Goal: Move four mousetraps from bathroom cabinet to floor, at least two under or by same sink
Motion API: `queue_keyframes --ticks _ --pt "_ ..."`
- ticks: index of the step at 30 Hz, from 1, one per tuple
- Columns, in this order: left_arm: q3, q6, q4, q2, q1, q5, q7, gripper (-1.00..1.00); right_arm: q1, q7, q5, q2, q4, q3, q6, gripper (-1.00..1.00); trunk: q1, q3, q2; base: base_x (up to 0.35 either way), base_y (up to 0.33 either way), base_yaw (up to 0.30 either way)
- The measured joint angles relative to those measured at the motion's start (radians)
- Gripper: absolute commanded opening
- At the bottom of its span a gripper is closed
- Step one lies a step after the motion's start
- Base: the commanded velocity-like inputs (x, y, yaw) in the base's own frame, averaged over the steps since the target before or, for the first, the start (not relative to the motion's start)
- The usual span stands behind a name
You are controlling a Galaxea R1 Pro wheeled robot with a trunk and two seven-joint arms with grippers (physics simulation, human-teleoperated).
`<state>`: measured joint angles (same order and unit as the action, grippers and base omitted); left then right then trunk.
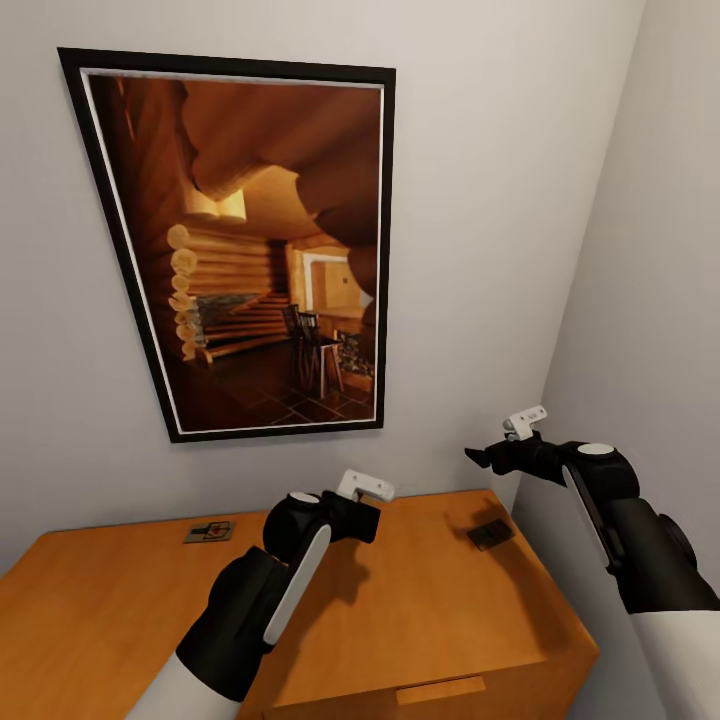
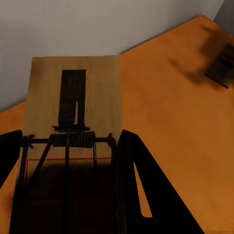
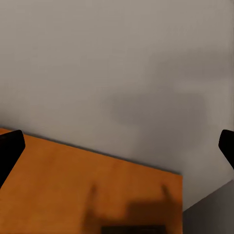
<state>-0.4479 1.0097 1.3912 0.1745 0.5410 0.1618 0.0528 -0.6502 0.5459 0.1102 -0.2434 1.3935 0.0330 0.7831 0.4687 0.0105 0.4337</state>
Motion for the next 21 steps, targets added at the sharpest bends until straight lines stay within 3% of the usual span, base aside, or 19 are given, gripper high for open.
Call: queue_keyframes --ticks 21 --pt "-0.001 0.0 -0.055 0.0 -0.03 0.002 -0.005 -1.0 0.0 -0.005 0.003 0.001 -0.01 0.004 -0.007 1.0 0.0 0.0 0.0 0.0 0.0 0.0"
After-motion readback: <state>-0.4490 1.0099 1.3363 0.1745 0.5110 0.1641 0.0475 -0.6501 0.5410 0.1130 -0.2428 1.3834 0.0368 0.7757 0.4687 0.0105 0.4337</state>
